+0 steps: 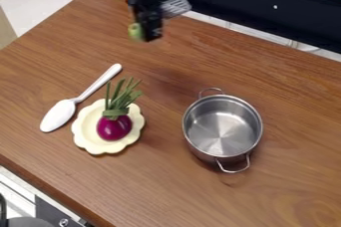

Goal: Teke the green spatula and put it at the top left side of the table

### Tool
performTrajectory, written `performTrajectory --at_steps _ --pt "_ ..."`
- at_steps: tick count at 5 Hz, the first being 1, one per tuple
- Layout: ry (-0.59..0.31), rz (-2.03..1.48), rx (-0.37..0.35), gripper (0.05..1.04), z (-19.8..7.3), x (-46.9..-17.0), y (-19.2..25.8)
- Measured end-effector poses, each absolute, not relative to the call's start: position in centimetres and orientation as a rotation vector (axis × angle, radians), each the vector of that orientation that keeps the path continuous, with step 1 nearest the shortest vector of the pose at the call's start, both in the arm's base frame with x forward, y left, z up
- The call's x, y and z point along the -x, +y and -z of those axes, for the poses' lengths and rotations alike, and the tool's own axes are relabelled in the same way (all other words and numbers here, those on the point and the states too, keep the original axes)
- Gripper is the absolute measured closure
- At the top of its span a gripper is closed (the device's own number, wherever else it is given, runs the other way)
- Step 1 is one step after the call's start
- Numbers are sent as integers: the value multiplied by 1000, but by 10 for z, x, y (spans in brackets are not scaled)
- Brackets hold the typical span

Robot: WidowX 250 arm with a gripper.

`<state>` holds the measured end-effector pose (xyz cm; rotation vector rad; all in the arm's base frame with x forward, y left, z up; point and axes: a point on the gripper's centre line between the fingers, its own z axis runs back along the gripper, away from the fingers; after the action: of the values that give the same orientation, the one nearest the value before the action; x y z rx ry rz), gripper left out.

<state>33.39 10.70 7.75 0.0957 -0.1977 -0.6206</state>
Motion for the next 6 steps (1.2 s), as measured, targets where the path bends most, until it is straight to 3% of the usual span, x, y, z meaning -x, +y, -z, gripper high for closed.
performTrajectory --at_steps 1,4,6 --pt "-189 656 -97 746 -66 -329 131" --pt "-158 812 -96 746 -38 -353 186" --pt "-130 920 -134 746 -20 -341 194"
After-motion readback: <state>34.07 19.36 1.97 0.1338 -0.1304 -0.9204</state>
